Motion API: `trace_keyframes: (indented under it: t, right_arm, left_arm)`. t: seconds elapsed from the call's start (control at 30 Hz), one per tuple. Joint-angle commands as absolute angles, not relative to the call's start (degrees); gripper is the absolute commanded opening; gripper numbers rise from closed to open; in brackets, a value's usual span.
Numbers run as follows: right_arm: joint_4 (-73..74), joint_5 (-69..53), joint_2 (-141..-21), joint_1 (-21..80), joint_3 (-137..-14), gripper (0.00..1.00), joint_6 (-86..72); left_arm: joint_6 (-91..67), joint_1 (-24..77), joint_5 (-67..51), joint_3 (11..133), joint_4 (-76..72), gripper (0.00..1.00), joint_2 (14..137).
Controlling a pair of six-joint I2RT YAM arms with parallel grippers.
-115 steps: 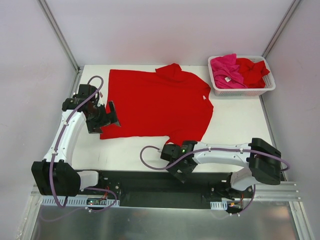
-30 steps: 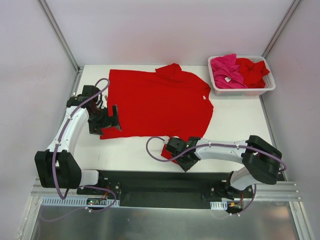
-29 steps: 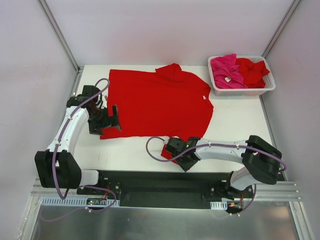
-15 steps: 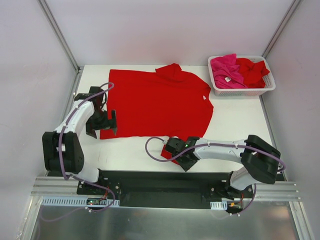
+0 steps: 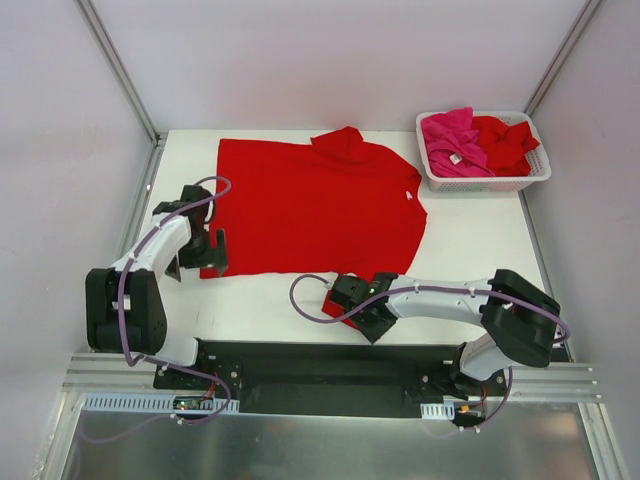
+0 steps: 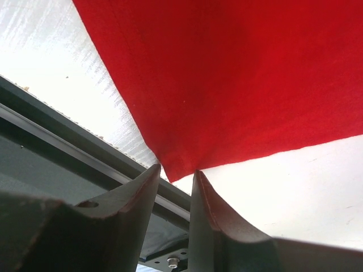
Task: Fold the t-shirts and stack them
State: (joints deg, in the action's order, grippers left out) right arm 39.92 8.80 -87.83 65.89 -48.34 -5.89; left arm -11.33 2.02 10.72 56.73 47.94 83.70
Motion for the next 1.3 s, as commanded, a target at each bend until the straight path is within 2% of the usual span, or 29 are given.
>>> trace_keyframes:
  t: [0.0, 0.2, 0.4, 0.57, 0.87, 1.07, 1.13, 1.27]
  right_arm:
    - [42.1, 9.7, -88.2, 66.4, -51.0, 0.34, -5.5]
    - [43.0, 9.9, -88.2, 66.4, -52.5, 0.34, -5.0]
    - [43.5, 10.0, -87.5, 66.4, -52.6, 0.35, -4.8]
    - [43.3, 9.8, -87.5, 66.4, -52.6, 0.35, -4.9]
    - [43.2, 9.6, -87.6, 66.7, -52.6, 0.36, -4.5]
    - [42.9, 9.5, -87.7, 66.7, -52.6, 0.36, -4.7]
    - [42.8, 9.5, -87.6, 66.7, -52.6, 0.36, -4.7]
    - [42.5, 9.8, -87.7, 66.7, -52.4, 0.36, -4.9]
  left_arm:
    - [-10.8, 0.8, 6.1, 54.4, 41.1, 0.99, 80.5]
    - [-10.7, -0.7, -5.5, 54.1, 39.7, 0.99, 86.8]
    - [-10.6, -2.8, -4.5, 54.1, 38.1, 0.99, 88.2]
    - [-9.8, -9.4, -6.1, 54.0, 38.3, 0.99, 88.0]
    - [-7.8, -10.1, -5.7, 56.2, 38.7, 0.98, 91.6]
    - [-7.6, -10.2, -5.1, 56.9, 38.8, 0.88, 93.6]
    - [-8.1, -10.2, -4.7, 57.1, 38.8, 0.77, 94.7]
    - [-8.8, -10.1, -5.1, 56.9, 38.9, 0.61, 95.4]
